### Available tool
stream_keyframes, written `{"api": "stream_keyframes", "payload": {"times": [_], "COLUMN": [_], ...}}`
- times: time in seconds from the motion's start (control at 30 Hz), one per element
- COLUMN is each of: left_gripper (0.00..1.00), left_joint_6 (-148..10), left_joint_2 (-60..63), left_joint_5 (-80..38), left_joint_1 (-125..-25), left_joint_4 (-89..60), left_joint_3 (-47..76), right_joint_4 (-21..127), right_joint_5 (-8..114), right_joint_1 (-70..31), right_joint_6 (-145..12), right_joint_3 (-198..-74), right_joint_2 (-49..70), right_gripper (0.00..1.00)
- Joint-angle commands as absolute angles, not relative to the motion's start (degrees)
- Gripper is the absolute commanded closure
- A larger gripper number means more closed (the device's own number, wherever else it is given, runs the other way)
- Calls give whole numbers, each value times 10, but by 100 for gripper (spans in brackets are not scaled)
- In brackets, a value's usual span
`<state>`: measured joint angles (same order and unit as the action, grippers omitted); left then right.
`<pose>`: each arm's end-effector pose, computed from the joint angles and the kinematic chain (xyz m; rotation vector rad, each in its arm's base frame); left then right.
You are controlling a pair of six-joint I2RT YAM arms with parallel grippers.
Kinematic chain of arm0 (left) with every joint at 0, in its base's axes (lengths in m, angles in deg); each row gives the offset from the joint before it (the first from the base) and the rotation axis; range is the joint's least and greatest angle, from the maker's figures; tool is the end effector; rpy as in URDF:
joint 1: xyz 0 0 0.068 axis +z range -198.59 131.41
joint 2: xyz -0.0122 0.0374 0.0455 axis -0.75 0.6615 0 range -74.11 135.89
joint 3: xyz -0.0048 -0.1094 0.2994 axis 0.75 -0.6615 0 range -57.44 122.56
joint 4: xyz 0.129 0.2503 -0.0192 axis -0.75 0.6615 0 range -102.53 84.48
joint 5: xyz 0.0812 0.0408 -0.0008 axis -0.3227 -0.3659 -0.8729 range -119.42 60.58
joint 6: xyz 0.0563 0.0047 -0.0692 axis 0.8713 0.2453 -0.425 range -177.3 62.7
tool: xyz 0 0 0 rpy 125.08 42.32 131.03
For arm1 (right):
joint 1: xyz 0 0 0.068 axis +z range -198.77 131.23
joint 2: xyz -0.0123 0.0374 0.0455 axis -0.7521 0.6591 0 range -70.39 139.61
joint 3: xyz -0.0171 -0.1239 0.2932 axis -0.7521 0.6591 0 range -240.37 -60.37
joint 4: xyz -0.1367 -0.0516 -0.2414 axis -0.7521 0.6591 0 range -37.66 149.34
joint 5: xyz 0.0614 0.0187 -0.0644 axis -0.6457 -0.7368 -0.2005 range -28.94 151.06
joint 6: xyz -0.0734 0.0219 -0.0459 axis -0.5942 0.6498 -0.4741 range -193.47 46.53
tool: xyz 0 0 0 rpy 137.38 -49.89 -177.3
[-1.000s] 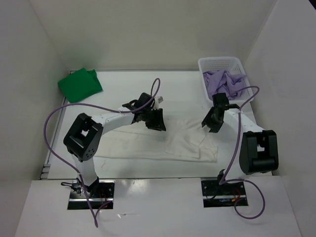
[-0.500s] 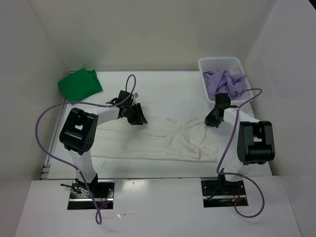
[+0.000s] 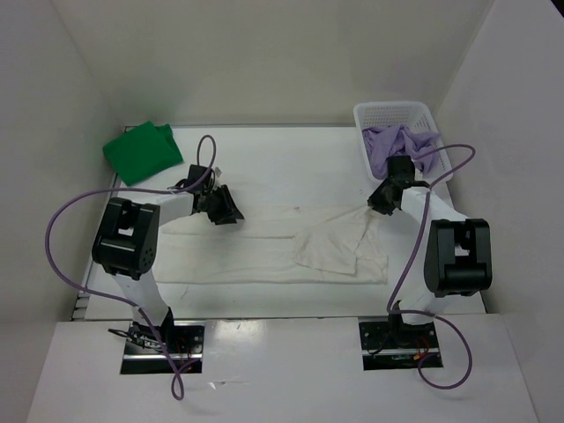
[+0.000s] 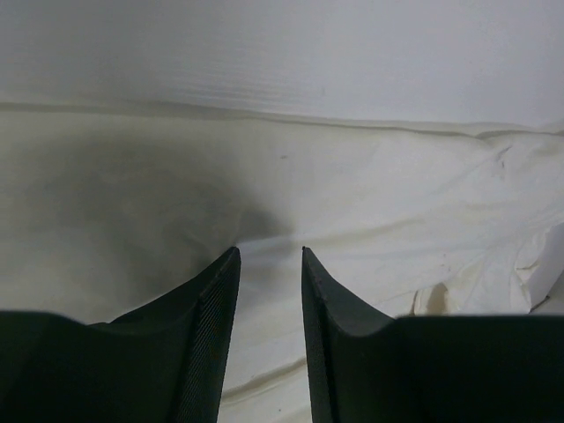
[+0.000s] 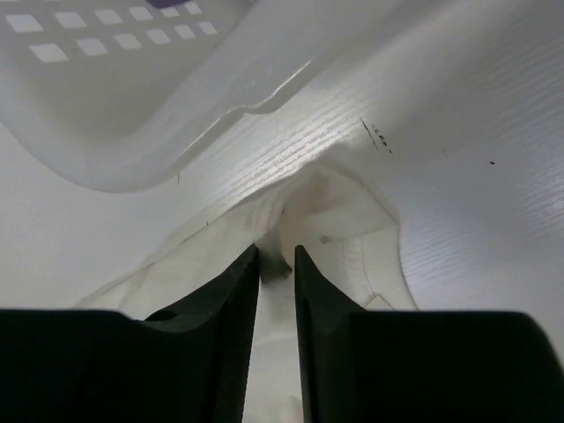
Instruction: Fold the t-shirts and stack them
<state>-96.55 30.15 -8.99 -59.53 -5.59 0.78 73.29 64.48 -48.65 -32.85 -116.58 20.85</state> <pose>0.4018 -0.1060 0.1459 -0.4824 2.5522 -0.7911 0.3657 -0.0040 0.1933 0.9071 2.3915 0.2008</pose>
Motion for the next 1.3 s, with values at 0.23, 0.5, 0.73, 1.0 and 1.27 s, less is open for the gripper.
{"api": "stream_keyframes", "payload": {"times": [0.23,0.5,0.73,1.0,1.27], "left_gripper": [58,58,58,47,46], "left_joint_6": [-953,-940,-882,-846,-871], "left_joint_2": [228,198,215,277,335], "left_joint_5": [-121,-90,-17,31,9], "left_joint_1": [-587,-608,-704,-847,-881], "left_joint_4": [-21,0,74,95,80], "left_joint_3": [-4,15,62,94,123], "right_joint_4": [790,869,930,964,971], "right_joint_5": [622,538,536,594,649], "right_joint_1": [-473,-388,-328,-256,-225], "right_joint_6": [-360,-235,-133,-83,-40], "right_joint_3": [-1192,-1044,-972,-967,-972], "right_joint_2": [146,6,-111,-106,-100], "right_gripper": [51,92,58,56,58]}}
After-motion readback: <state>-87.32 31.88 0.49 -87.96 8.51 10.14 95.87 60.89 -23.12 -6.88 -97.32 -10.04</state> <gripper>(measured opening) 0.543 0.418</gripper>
